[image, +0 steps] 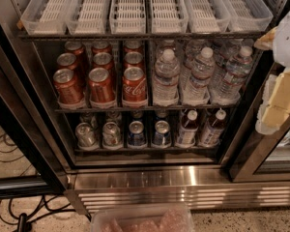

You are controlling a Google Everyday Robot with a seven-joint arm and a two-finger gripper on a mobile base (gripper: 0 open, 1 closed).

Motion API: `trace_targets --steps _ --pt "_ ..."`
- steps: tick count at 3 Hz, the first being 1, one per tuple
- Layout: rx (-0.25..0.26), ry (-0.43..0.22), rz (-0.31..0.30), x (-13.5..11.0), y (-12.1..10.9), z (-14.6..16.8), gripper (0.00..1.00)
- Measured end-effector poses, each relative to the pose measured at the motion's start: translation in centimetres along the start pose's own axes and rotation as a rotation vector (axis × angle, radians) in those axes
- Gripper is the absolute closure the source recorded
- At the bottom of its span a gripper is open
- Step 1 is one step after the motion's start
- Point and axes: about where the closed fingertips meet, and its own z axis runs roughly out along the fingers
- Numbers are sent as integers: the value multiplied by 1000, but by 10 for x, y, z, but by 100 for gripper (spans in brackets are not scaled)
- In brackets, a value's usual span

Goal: Pick coke can from middle shelf of fridge

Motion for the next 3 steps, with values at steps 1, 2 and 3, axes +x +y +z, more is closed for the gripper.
trace_targets --steps 1,2,3 --pt "0 0 0 0 0 0 0" --pt "14 -31 31 -5 8 22 0" --pt "4 -105 39 -29 36 70 0"
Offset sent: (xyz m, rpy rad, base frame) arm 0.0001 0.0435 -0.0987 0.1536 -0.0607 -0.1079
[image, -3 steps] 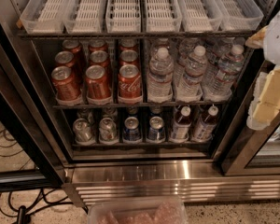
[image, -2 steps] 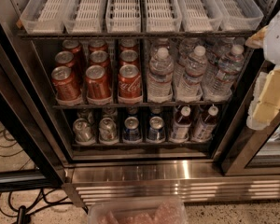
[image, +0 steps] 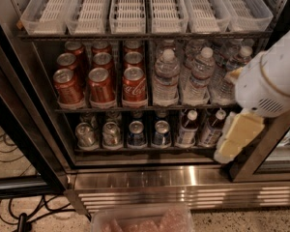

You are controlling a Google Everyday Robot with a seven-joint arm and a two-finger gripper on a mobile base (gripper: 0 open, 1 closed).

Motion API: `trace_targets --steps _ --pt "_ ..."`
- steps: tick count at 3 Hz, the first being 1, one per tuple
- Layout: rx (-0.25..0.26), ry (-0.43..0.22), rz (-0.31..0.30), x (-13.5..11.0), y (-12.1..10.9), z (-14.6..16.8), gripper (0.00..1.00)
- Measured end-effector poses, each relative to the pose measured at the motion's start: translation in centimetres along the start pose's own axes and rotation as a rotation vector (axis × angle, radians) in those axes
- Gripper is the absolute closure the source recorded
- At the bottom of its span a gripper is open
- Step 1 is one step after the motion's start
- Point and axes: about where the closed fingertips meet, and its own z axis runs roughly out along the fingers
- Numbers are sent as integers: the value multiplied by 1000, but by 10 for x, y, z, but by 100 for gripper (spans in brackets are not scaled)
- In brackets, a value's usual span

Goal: Pick coke can from middle shelf of fridge

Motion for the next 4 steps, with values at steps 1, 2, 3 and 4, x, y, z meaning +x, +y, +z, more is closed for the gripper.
trace_targets --steps 1,2,3,4 --pt "-26 -82 -27 -26 22 40 0" --pt "-57 -172 -74 -57 41 58 0" --pt "-91 -239 -130 -76 58 60 0" --pt "-91 -240 -130 -76 58 60 0"
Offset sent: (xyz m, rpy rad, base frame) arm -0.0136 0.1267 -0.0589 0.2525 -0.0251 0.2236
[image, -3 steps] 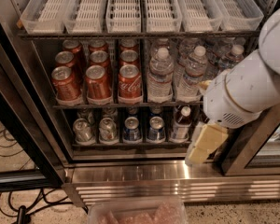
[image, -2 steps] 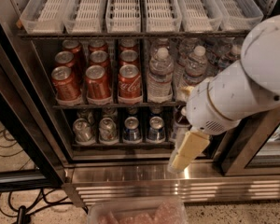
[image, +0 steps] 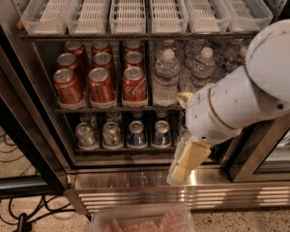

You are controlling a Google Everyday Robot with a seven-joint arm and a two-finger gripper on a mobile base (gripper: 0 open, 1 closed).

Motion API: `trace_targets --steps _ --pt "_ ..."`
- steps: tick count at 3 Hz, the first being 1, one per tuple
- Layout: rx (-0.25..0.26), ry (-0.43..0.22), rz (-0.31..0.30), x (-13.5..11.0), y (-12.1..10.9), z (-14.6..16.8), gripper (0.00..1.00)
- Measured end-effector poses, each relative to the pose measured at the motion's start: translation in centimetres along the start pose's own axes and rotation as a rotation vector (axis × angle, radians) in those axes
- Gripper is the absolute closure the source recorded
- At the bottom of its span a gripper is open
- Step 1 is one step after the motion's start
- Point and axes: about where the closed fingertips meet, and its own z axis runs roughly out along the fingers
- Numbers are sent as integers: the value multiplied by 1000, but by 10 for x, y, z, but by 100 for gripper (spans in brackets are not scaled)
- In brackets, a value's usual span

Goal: Pick coke can from middle shelf of fridge

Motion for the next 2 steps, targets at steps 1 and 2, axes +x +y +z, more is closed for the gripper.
trace_targets --steps 1,2 --pt "48 -48 47 -5 -1 9 0" --pt "124 -118 124 -13 1 32 0"
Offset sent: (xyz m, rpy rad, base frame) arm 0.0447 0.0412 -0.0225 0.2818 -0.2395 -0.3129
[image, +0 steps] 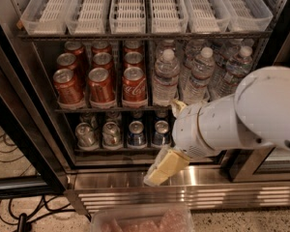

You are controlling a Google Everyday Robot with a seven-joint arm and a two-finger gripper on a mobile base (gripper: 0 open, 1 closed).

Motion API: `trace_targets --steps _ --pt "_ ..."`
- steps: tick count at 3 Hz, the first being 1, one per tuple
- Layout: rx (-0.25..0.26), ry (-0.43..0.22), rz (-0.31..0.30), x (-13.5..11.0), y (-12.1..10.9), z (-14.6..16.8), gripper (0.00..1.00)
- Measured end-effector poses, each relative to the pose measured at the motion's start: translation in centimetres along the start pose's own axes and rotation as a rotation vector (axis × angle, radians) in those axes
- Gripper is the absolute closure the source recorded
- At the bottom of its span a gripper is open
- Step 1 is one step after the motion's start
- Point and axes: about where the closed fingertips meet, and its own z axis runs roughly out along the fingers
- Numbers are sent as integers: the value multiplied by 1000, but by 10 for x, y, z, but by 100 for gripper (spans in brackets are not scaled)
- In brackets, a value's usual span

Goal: Pick coke can from middle shelf of fridge

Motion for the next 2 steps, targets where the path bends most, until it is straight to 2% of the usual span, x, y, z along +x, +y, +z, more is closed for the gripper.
trace_targets --steps 1,2 --pt "94 -73 74 -6 -13 17 0" --pt "152 -94 73 -12 -28 15 0"
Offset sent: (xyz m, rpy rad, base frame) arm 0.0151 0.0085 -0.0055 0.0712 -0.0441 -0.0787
